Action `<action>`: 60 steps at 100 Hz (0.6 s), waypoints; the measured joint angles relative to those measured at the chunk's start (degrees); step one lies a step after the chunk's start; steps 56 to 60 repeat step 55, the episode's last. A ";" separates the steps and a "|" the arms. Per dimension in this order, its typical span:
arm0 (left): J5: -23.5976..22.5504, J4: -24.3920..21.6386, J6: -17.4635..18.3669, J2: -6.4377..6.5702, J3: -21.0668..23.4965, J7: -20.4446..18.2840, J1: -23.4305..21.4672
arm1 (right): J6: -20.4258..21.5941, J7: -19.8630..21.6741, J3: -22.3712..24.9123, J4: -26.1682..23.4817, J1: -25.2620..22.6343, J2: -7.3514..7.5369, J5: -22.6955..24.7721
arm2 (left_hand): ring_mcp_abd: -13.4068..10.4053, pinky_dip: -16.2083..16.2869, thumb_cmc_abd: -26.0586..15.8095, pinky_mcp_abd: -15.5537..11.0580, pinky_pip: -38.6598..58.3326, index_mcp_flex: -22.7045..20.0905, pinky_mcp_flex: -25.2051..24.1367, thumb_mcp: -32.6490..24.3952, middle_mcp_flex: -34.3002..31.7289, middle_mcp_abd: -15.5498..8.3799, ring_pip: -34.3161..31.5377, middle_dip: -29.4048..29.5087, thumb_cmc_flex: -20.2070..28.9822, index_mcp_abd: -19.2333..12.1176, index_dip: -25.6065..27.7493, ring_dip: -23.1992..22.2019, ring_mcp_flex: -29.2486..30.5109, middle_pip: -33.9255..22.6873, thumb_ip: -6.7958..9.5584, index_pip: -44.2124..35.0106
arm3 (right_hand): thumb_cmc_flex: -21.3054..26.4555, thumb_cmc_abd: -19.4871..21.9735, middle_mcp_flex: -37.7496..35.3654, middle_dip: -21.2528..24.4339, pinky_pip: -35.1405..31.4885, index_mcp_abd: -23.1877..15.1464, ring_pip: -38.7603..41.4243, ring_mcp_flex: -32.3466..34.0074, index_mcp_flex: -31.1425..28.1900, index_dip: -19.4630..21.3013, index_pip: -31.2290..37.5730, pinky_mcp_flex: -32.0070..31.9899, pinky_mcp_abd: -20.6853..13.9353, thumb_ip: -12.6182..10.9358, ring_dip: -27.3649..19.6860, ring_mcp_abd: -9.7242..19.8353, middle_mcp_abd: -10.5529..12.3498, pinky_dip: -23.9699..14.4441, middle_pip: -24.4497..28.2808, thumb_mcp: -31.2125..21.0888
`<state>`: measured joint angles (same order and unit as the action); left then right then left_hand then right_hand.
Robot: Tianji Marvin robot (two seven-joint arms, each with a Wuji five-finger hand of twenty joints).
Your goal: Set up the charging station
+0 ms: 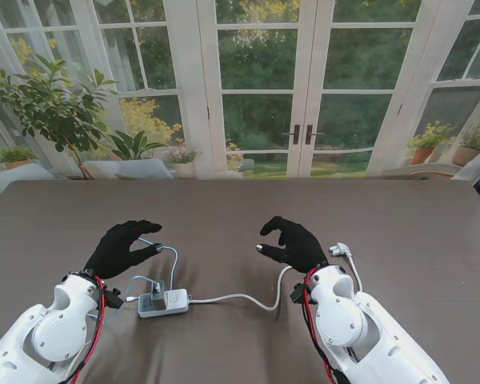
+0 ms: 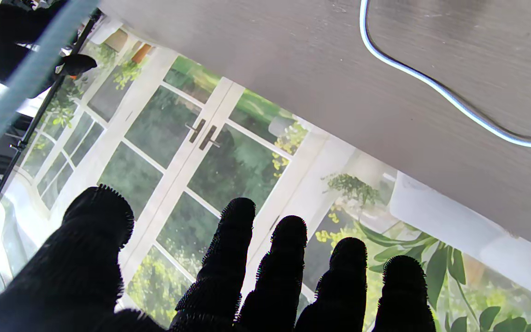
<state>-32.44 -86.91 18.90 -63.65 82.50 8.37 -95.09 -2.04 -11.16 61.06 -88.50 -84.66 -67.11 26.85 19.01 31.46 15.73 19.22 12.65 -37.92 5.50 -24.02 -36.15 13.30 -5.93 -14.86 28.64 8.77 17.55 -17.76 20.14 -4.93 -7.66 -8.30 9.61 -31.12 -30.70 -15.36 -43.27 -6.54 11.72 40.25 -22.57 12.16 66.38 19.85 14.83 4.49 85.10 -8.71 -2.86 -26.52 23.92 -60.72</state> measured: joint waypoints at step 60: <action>0.85 0.49 -0.05 -0.48 -0.49 0.58 -0.65 | 0.92 -0.31 1.50 1.29 -1.00 0.25 -0.08 | -0.04 0.00 1.02 -0.24 -0.15 -0.10 -0.66 0.56 0.66 0.04 0.72 0.03 1.71 0.59 -0.36 0.09 -1.22 0.05 0.01 -0.01 | 0.00 0.00 -0.11 0.00 1.61 0.00 -0.04 0.00 -0.03 -0.08 0.00 0.04 0.31 0.00 0.00 -0.50 0.04 -1.03 -0.01 0.01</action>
